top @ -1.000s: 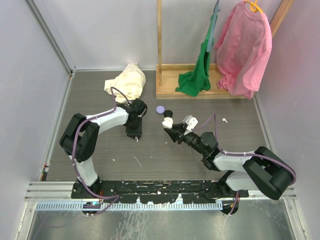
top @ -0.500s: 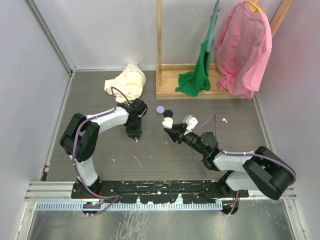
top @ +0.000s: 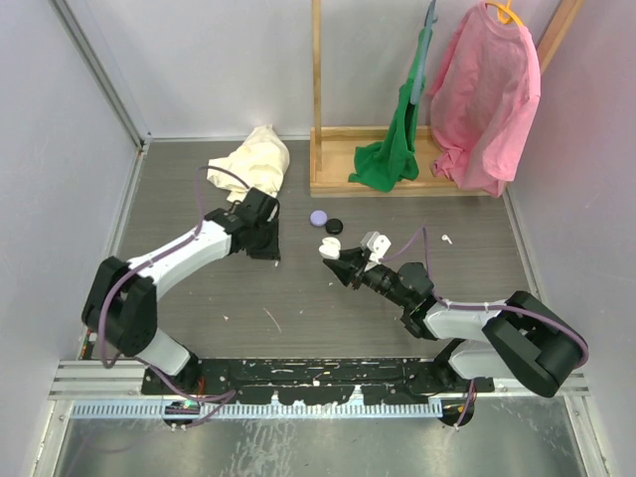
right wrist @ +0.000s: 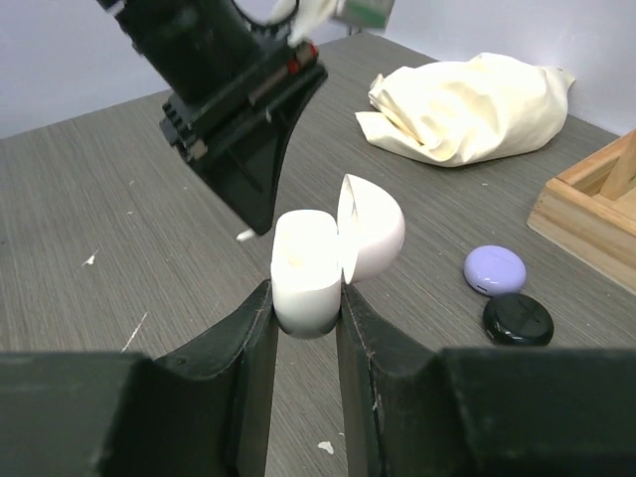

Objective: Insert the wireless bluetooth earbuds into the charging case
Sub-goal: Pick up the earbud from the center of the board, then place the earbud in the charging case.

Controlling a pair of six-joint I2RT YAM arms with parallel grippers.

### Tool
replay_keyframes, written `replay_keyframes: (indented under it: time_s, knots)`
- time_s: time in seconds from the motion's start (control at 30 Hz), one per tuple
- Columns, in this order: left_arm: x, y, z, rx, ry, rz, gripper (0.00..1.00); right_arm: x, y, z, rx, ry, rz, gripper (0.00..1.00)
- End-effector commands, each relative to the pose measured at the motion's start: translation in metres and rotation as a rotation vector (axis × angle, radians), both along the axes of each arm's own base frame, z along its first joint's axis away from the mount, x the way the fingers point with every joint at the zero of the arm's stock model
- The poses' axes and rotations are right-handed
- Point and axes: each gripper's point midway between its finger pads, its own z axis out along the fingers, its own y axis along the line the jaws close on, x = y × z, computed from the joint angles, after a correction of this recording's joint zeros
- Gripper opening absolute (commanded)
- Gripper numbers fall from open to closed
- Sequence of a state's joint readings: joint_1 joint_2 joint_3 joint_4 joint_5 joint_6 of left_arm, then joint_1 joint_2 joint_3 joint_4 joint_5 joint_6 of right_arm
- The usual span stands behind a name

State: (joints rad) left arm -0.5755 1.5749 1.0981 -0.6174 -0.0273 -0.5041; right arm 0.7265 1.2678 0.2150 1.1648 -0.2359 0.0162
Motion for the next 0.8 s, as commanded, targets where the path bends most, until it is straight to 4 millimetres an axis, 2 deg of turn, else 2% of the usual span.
replay_keyframes:
  time_s: [0.0, 0.2, 0.27, 0.4, 0.57, 0.77]
  knots:
    - [0.017, -0.020, 0.051, -0.159, -0.205, -0.073, 0.12, -0.005, 0.008, 0.032, 0.065, -0.084, 0.052, 0.01]
    - [0.019, -0.037, 0.104, -0.338, -0.419, -0.147, 0.13, -0.012, 0.013, 0.038, 0.070, -0.098, 0.099, 0.01]
    - [0.016, -0.042, 0.137, -0.420, -0.521, -0.180, 0.14, -0.012, 0.014, 0.039, 0.069, -0.104, 0.104, 0.01]
    - [0.006, -0.052, 0.172, -0.529, -0.631, -0.261, 0.14, -0.013, 0.017, 0.046, 0.072, -0.123, 0.126, 0.01]
    - [-0.012, -0.061, 0.206, -0.670, -0.750, -0.351, 0.14, -0.014, 0.019, 0.060, 0.098, -0.142, 0.135, 0.01]
    - [-0.036, -0.066, 0.235, -0.789, -0.854, -0.453, 0.15, -0.016, 0.018, 0.075, 0.133, -0.148, 0.141, 0.01]
